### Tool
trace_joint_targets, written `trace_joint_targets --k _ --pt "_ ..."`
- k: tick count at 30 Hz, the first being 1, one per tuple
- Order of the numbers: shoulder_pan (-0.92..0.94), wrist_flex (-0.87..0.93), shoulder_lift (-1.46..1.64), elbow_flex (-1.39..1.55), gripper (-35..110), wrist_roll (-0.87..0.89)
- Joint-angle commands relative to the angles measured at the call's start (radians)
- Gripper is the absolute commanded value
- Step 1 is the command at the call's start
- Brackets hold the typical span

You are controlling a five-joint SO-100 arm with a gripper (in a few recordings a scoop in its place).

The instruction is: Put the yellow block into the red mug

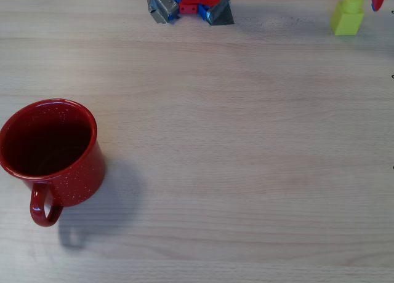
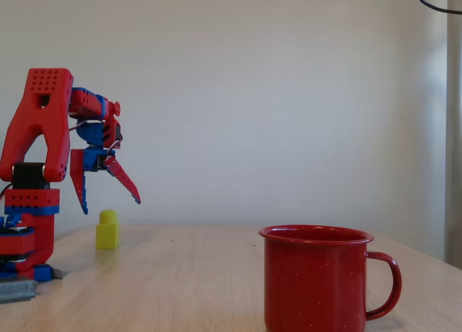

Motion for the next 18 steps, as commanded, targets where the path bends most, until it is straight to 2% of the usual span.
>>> trace_joint_targets --k 1,7,18 --pt "0.011 -0.023 0.038 -0.041 45 0.034" --pt "0.025 -0.107 0.025 0.011 45 0.051" --pt "0.057 -0.149 -0.014 0.074 44 0.057"
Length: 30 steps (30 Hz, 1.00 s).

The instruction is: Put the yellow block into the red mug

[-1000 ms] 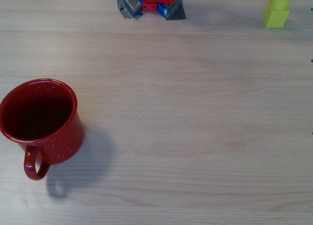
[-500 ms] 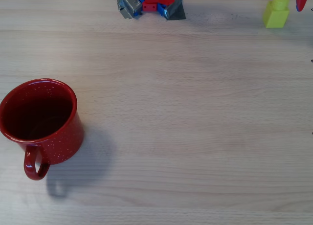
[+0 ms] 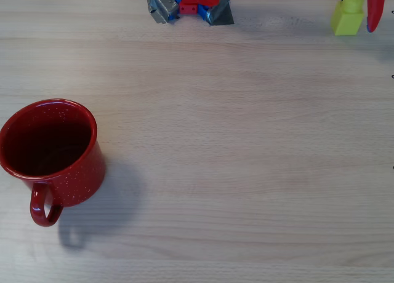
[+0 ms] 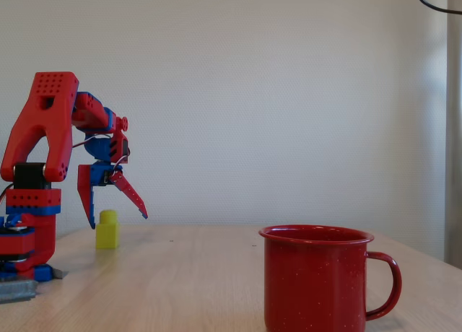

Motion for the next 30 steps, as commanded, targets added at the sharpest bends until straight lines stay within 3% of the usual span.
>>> trace_joint_targets --k 1,16,30 --pt "0.015 -0.006 0.037 -0.014 44 0.021" --pt "0.031 -0.067 -0.008 -0.011 40 0.023" --pt "0.046 -0.112 0.003 0.018 10 0.063"
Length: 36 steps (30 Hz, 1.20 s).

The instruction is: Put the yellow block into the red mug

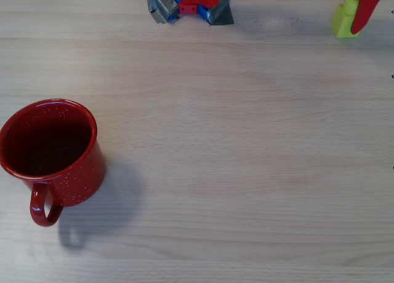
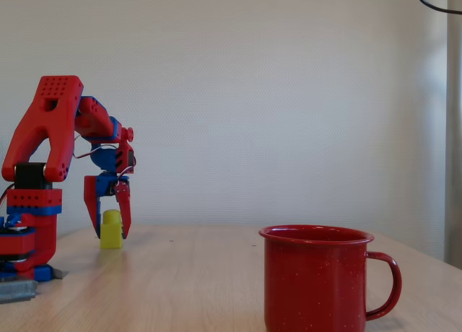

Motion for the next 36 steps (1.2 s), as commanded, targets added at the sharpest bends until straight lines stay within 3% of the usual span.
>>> trace_joint_targets --k 1,5,19,36 --pt "0.009 -0.008 0.072 0.008 8 0.029" --pt "0.017 -0.015 0.089 0.023 0 0.032" --pt "0.092 -0.012 0.347 0.158 0 -0.097" --pt "0.371 0.086 0.666 0.179 0 -0.859"
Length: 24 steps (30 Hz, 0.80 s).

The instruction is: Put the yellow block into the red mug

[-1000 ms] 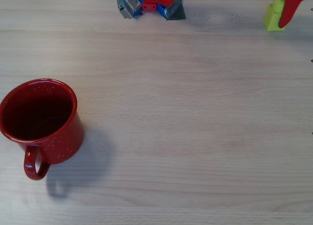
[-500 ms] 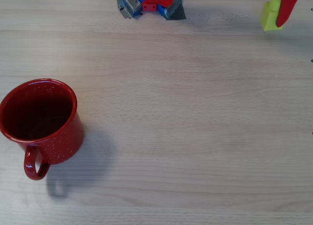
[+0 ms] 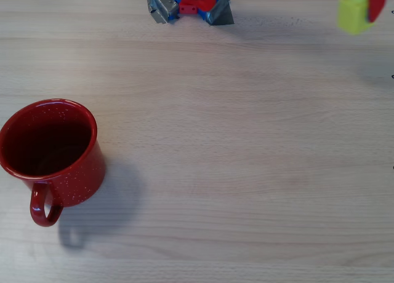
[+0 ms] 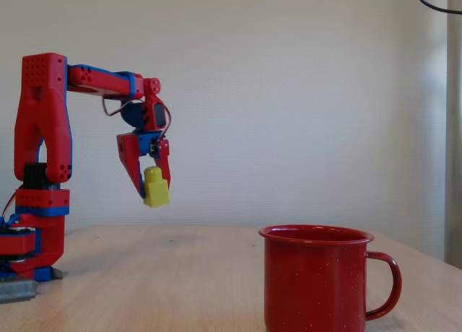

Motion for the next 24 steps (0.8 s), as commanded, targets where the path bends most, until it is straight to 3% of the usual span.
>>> trace_joint_targets --k 1,6,12,24 --pt "0.035 0.029 0.175 -0.015 0 -0.081" --pt "0.133 0.109 0.232 -0.048 0 -0.236" --pt "0.262 0.238 0.236 -0.163 0 -0.305" --pt "0.632 0.232 0.225 -0.299 0 -0.451"
